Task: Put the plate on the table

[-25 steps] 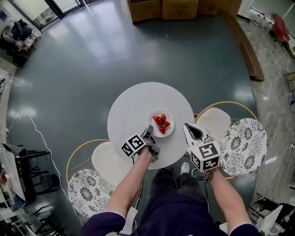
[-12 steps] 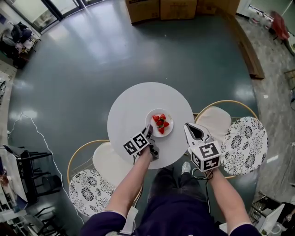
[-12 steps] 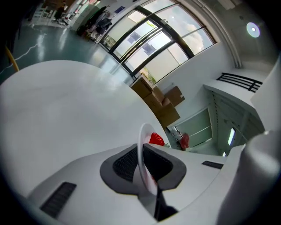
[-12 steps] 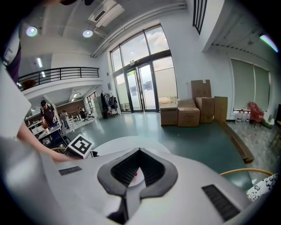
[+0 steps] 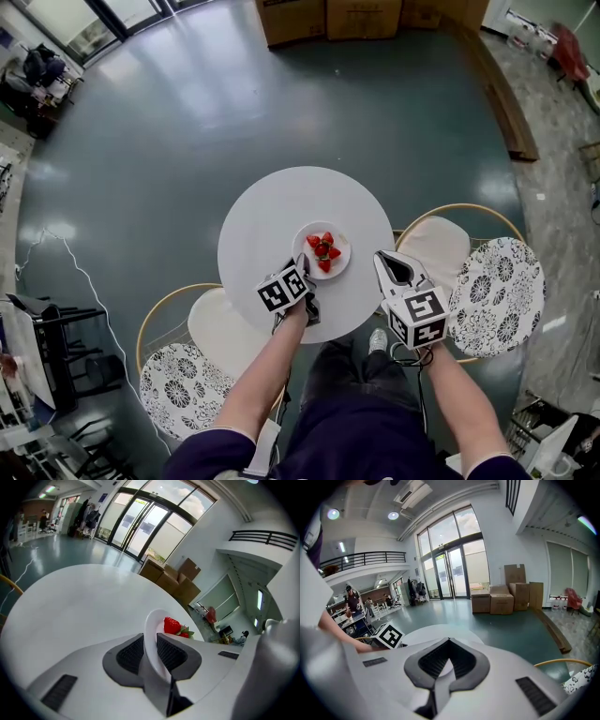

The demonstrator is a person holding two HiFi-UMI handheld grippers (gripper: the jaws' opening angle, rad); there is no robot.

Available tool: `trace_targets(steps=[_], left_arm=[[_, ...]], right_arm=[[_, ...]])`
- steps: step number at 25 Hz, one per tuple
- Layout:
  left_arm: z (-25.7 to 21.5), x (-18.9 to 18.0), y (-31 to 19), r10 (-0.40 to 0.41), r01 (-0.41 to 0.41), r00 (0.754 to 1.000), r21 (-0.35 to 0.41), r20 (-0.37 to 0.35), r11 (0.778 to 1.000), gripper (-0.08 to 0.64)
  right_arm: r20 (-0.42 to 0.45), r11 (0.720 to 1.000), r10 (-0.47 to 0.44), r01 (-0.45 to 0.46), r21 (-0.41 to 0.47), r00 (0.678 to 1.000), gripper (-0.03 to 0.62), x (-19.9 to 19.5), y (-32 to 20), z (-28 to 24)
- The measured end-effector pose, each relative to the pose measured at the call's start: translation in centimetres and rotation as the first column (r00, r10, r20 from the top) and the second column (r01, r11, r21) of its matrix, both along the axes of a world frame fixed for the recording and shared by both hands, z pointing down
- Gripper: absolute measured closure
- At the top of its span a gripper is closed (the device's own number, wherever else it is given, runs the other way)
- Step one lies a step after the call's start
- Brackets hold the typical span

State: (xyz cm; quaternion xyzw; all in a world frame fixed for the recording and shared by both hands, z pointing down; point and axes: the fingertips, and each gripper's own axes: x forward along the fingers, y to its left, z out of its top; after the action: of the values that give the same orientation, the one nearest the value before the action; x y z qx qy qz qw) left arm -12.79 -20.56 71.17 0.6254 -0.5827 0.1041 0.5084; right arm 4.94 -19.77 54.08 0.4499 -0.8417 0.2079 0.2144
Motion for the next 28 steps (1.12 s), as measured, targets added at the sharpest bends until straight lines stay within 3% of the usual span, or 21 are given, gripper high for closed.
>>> trace_targets(steps=[8,14,20,28], left_arm=[[0.1,-0.1,0.3,0.079,-0.077,0.99,-0.022,0.118,0.997,0.477],[-0.2,-0.2,0.6,0.091,-0.09,0.985,-0.018,0.149,0.996,0.474],[-2.7,-0.4,0.5,0.124,-0.141,0.97,0.069,0.211,0.988,0.474],[-7.5,0.9,0.4,0.193,-0.243,0.949,0.187,0.249,0.952,0.474]], right_arm=[[0.0,1.0,-0.004,0.004,0.003,1.0,0.588,0.1,0.3,-0.2],[0.002,1.0,0.0,0.0,0.011,1.0,0.588,0.6,0.5,-0.5],[0.014,1.0,-0.003,0.003,0.017,1.0,0.588,0.3,0.7,-0.7],[0.034,0.998,-0.037,0.035,0.042,0.999,0.588,-1.2,0.8,-1.6]])
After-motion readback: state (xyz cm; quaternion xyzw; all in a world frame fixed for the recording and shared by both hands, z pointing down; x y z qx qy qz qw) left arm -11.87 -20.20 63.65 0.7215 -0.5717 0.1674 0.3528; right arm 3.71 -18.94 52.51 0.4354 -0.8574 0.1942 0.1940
